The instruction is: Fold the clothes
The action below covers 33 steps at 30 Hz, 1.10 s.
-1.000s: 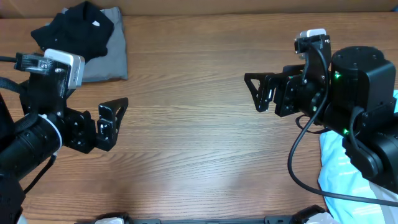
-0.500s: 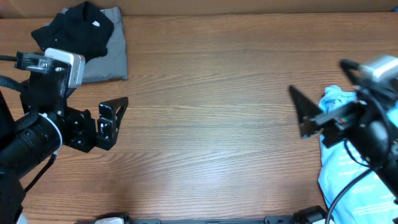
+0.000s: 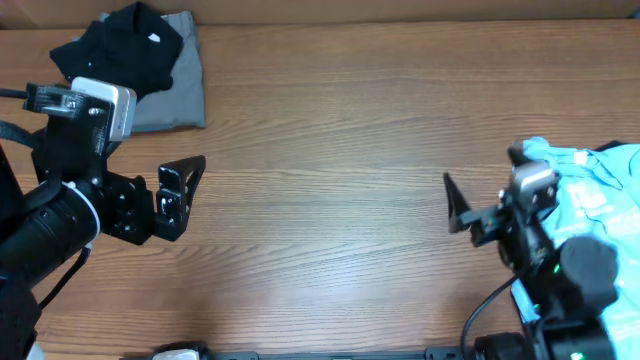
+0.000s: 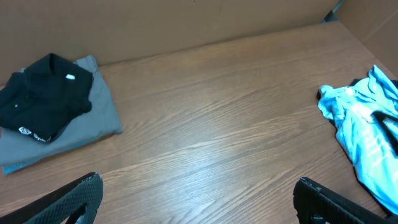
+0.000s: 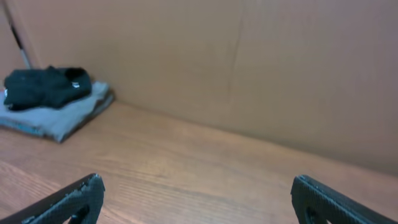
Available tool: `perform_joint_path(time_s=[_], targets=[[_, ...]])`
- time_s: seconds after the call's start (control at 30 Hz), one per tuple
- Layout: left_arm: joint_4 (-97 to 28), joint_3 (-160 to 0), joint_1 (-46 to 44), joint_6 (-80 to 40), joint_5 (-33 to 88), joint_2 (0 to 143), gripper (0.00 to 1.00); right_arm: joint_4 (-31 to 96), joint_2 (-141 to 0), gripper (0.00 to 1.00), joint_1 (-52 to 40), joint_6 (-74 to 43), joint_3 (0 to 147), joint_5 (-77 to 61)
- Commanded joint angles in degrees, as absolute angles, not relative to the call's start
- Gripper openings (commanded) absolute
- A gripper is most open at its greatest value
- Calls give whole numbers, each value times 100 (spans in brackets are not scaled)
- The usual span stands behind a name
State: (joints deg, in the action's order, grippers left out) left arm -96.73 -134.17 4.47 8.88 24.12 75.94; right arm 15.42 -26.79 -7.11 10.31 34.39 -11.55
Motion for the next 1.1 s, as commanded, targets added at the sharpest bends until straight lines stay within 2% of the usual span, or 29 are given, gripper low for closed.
perform_joint_path(time_s=[0.0, 0.2, 0.37, 0.73, 1.07], targets=[[-9677, -13404, 410, 766, 2390, 7612, 100, 1131, -1999, 100, -676, 1048, 2676, -1433], [-9677, -13404, 410, 766, 2390, 7614, 100, 281, -869, 100, -679, 1050, 1538, -1559], [-9677, -13404, 410, 766, 2390, 7614, 100, 156, -21, 100, -679, 1050, 974, -1555], [-9677, -13404, 410, 766, 2388, 7614, 100, -333, -14, 100, -718, 1011, 23, -1828], [-9679, -13404, 410, 766, 2390, 7614, 100, 128, -16, 100, -722, 1013, 45, -1920]])
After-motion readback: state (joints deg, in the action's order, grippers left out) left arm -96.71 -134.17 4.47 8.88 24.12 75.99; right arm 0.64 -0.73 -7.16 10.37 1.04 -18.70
